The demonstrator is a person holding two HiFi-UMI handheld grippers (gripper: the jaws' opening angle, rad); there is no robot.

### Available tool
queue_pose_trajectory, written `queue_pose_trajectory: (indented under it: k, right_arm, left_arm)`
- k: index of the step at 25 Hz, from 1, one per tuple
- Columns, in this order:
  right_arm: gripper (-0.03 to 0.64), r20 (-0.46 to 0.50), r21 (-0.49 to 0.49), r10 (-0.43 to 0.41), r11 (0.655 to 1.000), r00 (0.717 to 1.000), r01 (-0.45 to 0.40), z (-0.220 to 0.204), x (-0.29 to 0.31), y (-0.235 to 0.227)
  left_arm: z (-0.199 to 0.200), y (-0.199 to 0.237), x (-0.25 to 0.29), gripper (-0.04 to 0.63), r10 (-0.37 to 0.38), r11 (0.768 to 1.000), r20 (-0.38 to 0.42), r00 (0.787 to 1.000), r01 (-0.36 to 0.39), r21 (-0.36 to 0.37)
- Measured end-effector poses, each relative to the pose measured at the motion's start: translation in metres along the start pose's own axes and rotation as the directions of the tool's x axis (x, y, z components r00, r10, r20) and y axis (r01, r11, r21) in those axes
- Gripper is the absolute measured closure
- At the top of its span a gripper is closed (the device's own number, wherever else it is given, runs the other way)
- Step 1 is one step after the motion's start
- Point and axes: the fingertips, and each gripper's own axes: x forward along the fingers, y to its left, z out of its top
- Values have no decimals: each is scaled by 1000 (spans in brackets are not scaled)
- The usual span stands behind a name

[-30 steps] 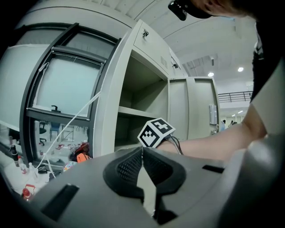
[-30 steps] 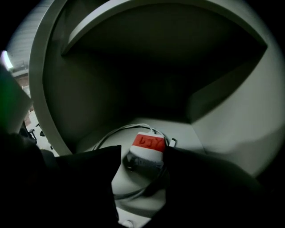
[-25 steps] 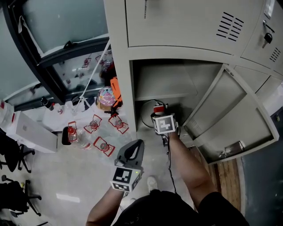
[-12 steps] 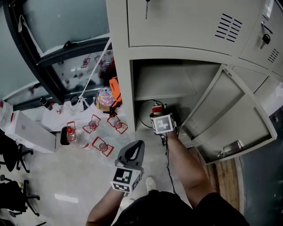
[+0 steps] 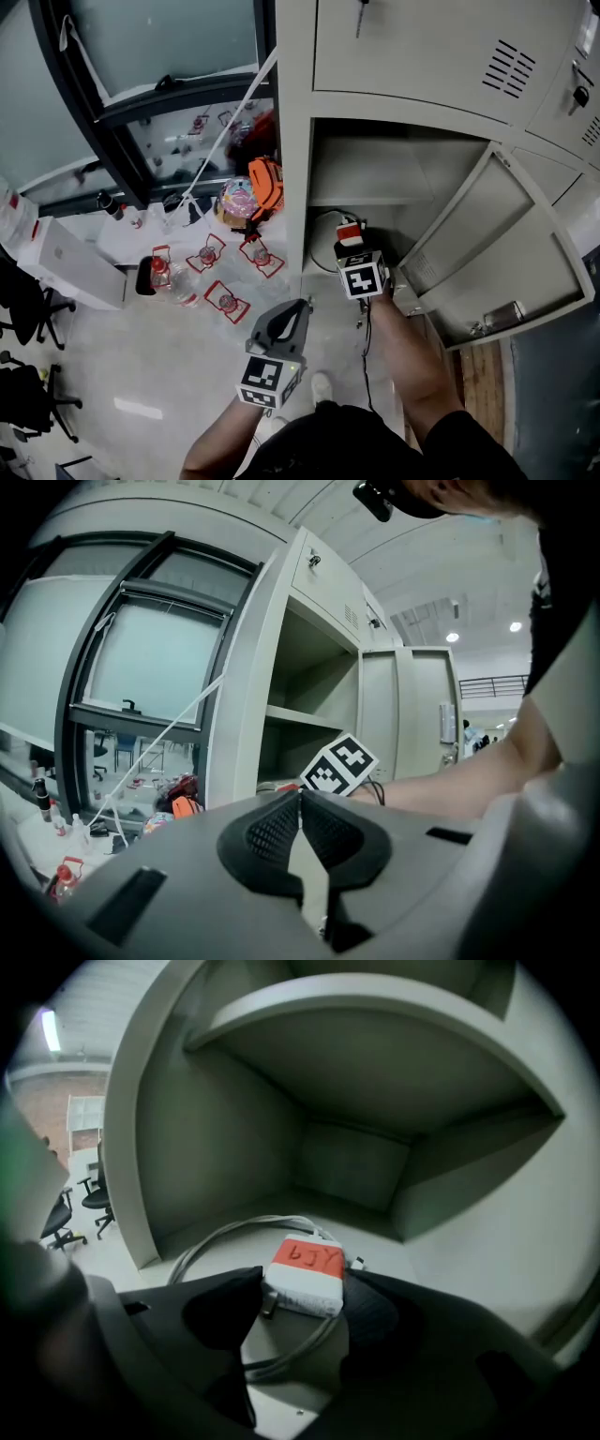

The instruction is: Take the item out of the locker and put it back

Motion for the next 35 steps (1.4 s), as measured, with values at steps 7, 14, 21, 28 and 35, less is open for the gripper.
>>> queue_pose_trajectory:
  k: [7,14,21,28,35]
  right_arm:
    - [351,112,3,1,1000,994,-1,11,-29,4]
    - [351,193,7,-26,1000,981,25,16,-74,10]
    - [351,252,25,-47,999,967,42,14,-133,28]
    - [351,301,36,-61,998,952,52,9,-192,59]
    - [351,320,61,-76,996,944,59,-6,-240,92]
  left_arm:
    - [-3,-1,-10,584,0,1000,1,1000,0,-5]
    - [-4,-15,-31,584,-32,1000,1,1000,32,1]
    - [-6,-32,-66,584,-58,998,-1,998,58,15]
    - [-13,-48,-105,584,-95,995,-6,995,95,26]
    - [-23,-58,-146,584,-129,991,-8,992,129,36]
